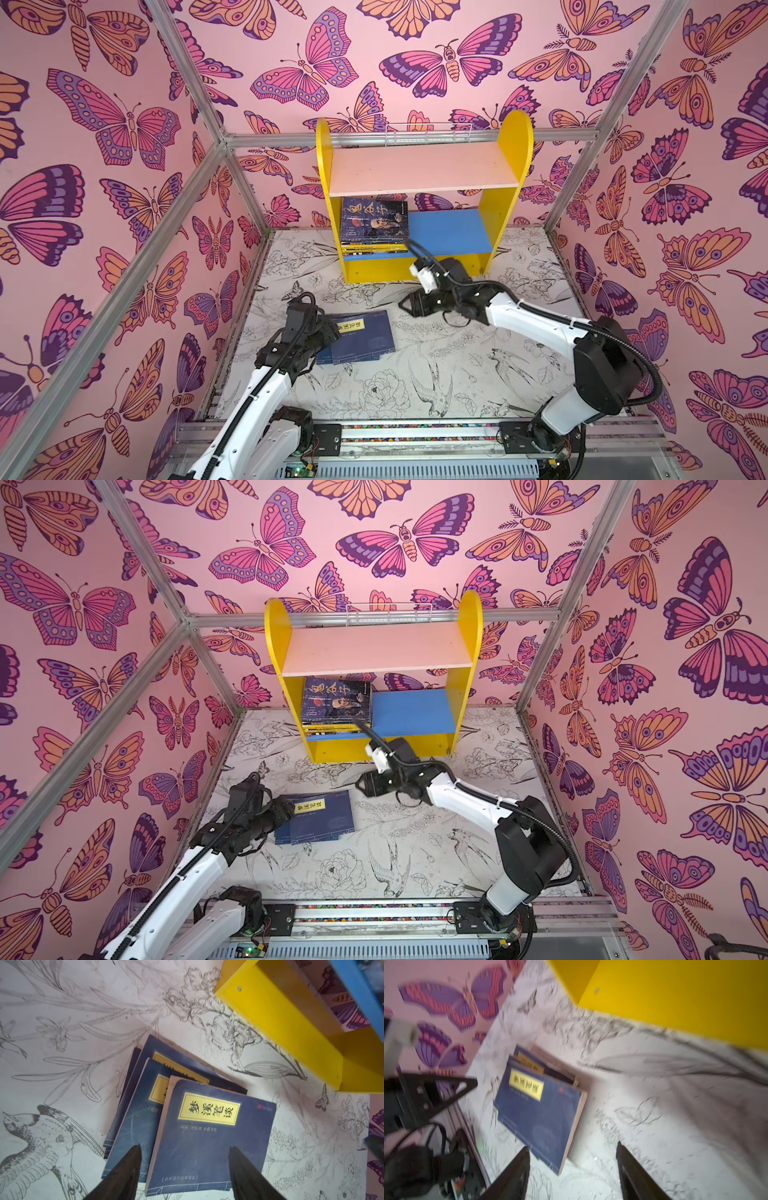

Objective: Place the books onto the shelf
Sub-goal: 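Move the right gripper down to the top dark blue book on the pile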

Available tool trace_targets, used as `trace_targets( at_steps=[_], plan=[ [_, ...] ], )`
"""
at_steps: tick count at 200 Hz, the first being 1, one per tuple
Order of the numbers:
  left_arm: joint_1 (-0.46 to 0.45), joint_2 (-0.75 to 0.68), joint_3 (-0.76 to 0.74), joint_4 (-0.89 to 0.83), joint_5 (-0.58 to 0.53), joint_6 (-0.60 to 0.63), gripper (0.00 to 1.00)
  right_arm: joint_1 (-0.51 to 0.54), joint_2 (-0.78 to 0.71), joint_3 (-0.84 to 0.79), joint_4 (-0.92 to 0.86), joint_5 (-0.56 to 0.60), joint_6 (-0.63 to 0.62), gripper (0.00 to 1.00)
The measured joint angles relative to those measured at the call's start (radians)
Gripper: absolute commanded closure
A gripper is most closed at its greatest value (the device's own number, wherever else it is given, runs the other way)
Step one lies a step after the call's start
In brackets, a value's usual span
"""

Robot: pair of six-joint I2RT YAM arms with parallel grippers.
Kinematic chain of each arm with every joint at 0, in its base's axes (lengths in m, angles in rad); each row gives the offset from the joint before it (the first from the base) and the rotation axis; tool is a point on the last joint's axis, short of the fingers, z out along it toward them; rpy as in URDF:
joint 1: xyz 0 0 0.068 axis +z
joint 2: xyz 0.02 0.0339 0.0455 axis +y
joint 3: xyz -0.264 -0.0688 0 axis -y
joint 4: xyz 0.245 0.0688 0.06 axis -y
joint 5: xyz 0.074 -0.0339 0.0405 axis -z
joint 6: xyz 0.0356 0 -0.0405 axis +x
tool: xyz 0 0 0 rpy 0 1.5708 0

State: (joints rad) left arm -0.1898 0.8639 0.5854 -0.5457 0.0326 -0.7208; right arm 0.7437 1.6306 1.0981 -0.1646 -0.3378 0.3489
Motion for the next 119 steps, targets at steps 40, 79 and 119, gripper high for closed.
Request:
trace_targets(
  at_steps=[40, 79, 119],
  plan=[
    [0.000, 0.104, -0.013, -0.008, 0.072, 0.012, 0.32, 0.054, 0.136, 0.039, -0.071, -0.122, -0.119, 0.35],
    [0.000, 0.161, -0.044, 0.006, 0.110, 0.014, 0.37, 0.042, 0.325, 0.218, -0.182, -0.263, -0.204, 0.37],
    [0.000, 0.199, -0.069, 0.056, 0.140, -0.004, 0.43, 0.027, 0.431, 0.295, -0.277, -0.354, -0.234, 0.38]
  ],
)
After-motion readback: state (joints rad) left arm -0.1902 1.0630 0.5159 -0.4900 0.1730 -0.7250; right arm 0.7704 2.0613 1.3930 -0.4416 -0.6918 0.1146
